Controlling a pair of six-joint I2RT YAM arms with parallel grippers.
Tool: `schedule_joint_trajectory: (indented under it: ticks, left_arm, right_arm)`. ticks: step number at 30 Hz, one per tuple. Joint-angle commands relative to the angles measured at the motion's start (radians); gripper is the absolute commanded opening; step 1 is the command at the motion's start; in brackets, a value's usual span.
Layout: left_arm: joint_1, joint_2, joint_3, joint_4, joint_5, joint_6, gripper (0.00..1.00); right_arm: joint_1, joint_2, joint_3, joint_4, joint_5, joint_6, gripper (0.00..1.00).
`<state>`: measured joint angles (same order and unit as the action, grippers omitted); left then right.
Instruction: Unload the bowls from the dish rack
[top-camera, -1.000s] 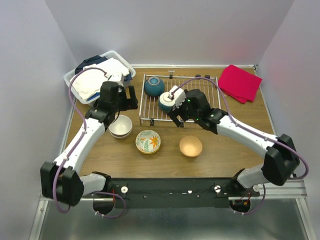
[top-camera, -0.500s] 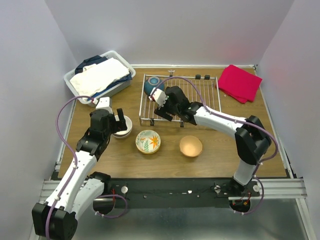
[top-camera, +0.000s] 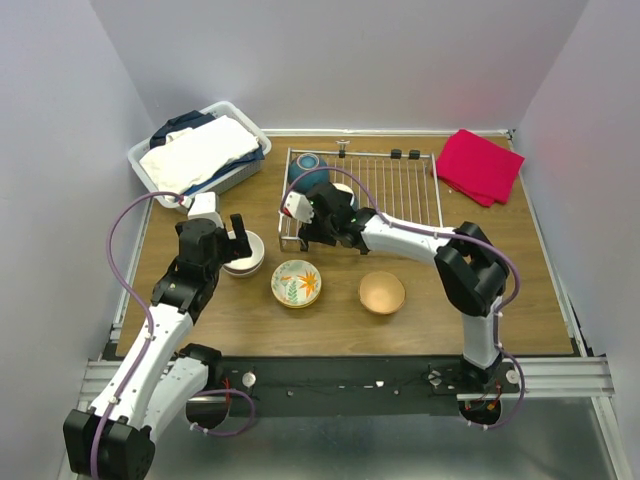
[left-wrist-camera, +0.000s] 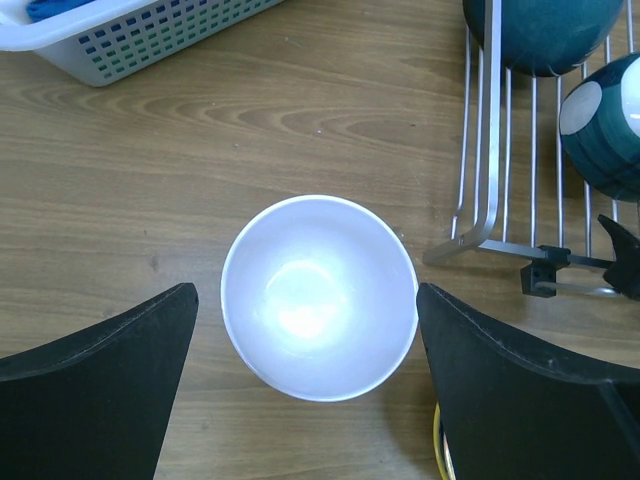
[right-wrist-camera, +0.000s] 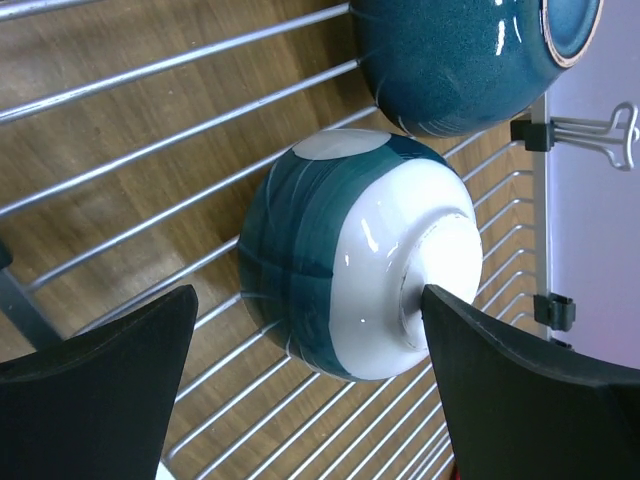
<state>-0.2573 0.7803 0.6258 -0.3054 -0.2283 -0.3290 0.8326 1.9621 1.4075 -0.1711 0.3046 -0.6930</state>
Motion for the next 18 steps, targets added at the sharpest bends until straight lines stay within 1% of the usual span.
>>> schedule_joint_trajectory:
  ticks: [1, 5, 9, 18]
  left_arm:
    - [-0.008, -0.018, -0.001, 0.031, -0.036, 0.010, 0.99]
    - [-0.014, -0.021, -0.003, 0.032, -0.039, 0.015, 0.99]
    - [-0.019, -0.021, -0.003, 0.035, -0.037, 0.015, 0.99]
    - [-0.030, -0.023, -0.005, 0.037, -0.039, 0.018, 0.99]
  right_arm:
    - [0.013, 0.096, 0.030, -0.021, 0.108, -0.037, 1.00]
    - [0.013, 0.139, 0.021, 0.008, 0.204, -0.069, 1.00]
    - [0.013, 0.170, -0.001, 0.022, 0.225, -0.102, 1.00]
    - [0.016, 0.250, 0.007, 0.067, 0.271, -0.097, 0.99]
